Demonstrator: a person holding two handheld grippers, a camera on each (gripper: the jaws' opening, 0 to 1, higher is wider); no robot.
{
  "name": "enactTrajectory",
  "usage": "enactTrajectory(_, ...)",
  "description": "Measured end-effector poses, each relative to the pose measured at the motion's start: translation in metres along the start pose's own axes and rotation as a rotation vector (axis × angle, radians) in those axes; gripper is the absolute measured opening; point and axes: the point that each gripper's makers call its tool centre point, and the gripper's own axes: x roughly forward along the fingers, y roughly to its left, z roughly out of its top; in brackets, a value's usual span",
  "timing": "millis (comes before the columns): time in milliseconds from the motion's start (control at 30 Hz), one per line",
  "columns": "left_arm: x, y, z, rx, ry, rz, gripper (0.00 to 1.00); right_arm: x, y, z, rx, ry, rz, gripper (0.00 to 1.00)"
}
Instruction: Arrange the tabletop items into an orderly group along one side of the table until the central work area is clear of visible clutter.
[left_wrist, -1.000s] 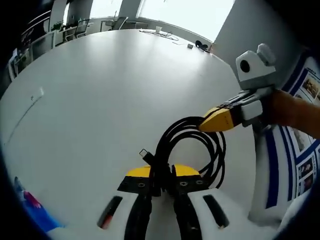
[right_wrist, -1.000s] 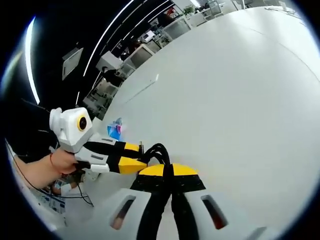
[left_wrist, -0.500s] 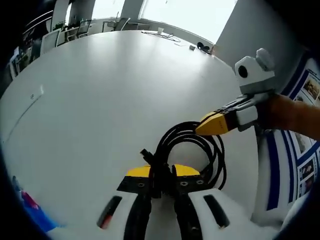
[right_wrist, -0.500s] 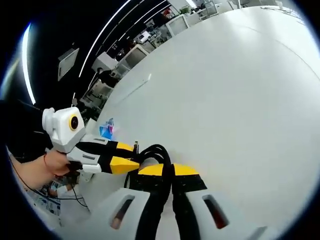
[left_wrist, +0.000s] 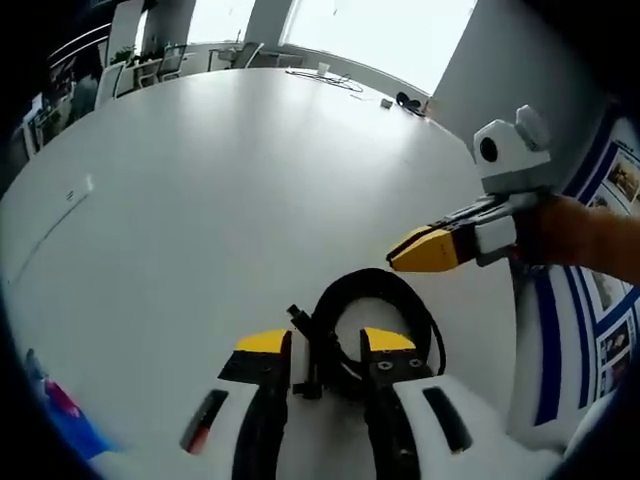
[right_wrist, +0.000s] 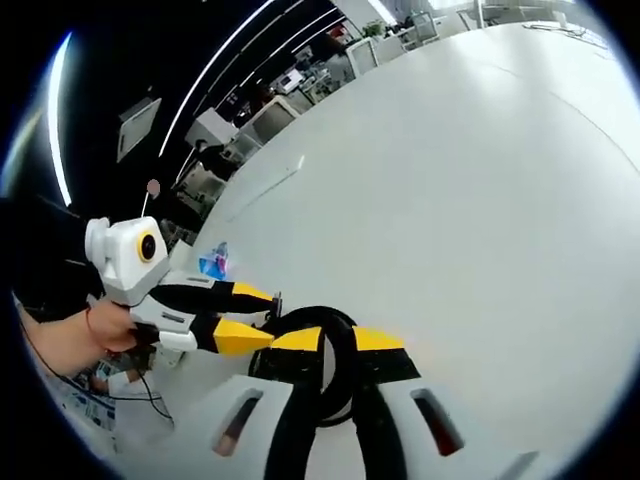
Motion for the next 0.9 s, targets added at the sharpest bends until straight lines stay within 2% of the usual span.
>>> enactTrajectory(133,-0.006,0.001,0.003,-0.002,-0.017,0.008,0.35,-0.002,-0.001,0.000,-0.026,0.003,-0.022,0.23)
enactTrajectory(333,-0.013,0.002,0.005,-0.006,-0.033,0.016,0.42,-0.005,-0.001,0.002,-0.054,0.001,-0.039,0.32)
enactTrajectory(900,-0.047,0.009,0.007,-0.031,-0.083,0.064,0.63,-0.010,0.017,0.015,-0.156,0.000,-0.048,0.44)
